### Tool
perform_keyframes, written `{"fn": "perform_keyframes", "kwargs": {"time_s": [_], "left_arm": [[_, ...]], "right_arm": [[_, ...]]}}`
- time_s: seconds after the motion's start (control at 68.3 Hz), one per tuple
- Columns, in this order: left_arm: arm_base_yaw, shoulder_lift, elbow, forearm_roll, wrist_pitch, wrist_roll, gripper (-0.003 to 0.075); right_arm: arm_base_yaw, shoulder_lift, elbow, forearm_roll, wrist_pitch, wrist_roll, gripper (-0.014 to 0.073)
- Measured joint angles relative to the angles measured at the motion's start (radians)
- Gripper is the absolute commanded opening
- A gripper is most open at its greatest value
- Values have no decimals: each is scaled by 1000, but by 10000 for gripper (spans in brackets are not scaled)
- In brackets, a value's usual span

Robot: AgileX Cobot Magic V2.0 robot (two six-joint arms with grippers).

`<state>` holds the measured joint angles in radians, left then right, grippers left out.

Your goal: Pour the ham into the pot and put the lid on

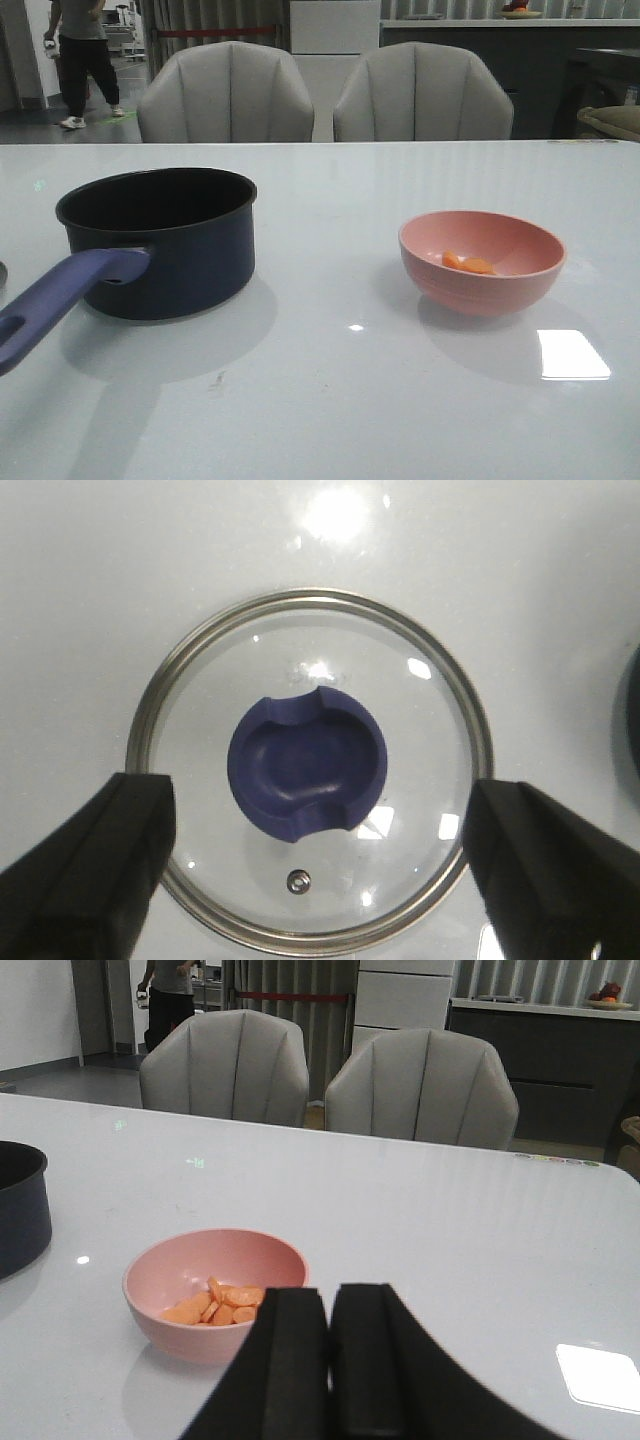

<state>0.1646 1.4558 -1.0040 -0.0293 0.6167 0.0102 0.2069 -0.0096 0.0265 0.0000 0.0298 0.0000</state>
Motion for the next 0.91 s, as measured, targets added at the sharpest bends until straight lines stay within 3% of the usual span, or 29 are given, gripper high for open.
{"fn": "perform_keyframes", "kwargs": {"time_s": [0.41,0.615,0.907], "left_arm": [[-85,-435,195,-8,-87,0,603],[-129,-651,335,-19,-231,0,603],[-295,-936,503,-20,-315,0,603]], "right_arm": [[0,0,0,0,0,0,153],[0,0,0,0,0,0,153],[0,0,0,0,0,0,153]]}}
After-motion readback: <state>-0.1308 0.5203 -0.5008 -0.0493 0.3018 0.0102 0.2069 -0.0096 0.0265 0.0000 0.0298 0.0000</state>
